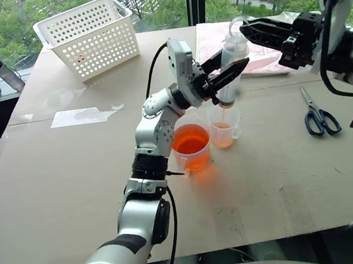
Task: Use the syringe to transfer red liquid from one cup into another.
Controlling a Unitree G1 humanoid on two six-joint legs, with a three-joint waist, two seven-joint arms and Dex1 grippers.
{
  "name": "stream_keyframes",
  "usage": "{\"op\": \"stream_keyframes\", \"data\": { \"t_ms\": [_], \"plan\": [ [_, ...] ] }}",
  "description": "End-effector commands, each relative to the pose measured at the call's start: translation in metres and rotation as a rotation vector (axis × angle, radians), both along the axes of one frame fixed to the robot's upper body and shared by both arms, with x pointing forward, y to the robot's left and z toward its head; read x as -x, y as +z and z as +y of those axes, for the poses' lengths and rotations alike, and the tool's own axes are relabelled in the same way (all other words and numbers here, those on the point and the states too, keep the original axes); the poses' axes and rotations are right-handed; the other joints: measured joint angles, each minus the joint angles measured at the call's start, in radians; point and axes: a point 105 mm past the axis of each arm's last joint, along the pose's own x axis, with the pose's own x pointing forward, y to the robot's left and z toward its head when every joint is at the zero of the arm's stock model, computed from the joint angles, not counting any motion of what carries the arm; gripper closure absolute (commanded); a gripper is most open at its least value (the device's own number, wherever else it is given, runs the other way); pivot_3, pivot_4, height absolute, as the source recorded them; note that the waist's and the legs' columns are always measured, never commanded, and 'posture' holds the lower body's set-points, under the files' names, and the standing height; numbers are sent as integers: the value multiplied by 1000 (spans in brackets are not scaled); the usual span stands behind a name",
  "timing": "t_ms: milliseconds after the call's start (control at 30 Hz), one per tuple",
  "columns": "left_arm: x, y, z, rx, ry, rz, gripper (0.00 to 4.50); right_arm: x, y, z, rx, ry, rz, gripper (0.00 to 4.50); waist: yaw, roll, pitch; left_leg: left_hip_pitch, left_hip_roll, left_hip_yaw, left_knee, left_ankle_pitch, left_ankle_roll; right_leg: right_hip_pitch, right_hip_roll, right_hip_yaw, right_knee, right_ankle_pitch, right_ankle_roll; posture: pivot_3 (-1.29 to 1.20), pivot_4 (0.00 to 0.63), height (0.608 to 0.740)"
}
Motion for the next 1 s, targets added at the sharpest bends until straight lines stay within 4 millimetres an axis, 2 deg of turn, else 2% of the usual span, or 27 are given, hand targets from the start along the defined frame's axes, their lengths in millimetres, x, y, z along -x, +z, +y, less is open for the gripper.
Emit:
{"op": "stream_keyframes", "data": {
  "t_ms": [33,233,333,400,467,633,800,1000],
  "plan": [
    [6,36,6,85,14,-109,3069,5,-18,6,69,30,67,4455,0,0,0,0,0,0,0,0,0,0,0,0,0,0,0,0,150,740],
    [6,37,8,90,14,-108,3069,6,-22,4,94,31,80,4455,0,0,0,0,0,0,0,0,0,0,0,0,0,0,0,0,150,740],
    [6,36,7,91,14,-108,3069,7,-16,4,71,48,52,3507,0,0,0,0,0,0,0,0,0,0,0,0,0,0,0,0,150,740],
    [7,36,7,90,14,-109,3069,16,-10,6,40,116,41,2461,-1,0,0,0,0,0,0,0,0,0,0,0,0,0,0,0,150,740],
    [6,37,7,91,16,-110,3069,17,-1,3,-8,120,19,1676,-1,0,0,0,0,0,0,0,0,0,0,0,0,0,0,0,150,740],
    [7,41,9,104,19,-111,3069,16,17,-11,-92,109,-19,1676,3,0,0,0,0,0,1,0,0,0,0,0,0,0,0,0,150,740],
    [16,64,14,144,21,-128,3069,12,29,-30,-167,73,-33,1676,2,0,0,-1,0,0,1,0,0,0,0,0,0,0,0,0,150,740],
    [26,85,34,139,85,-84,3069,3,26,-46,-206,11,-19,1676,-2,0,0,-1,0,0,1,0,0,0,0,0,0,0,0,0,150,740]
  ]
}}
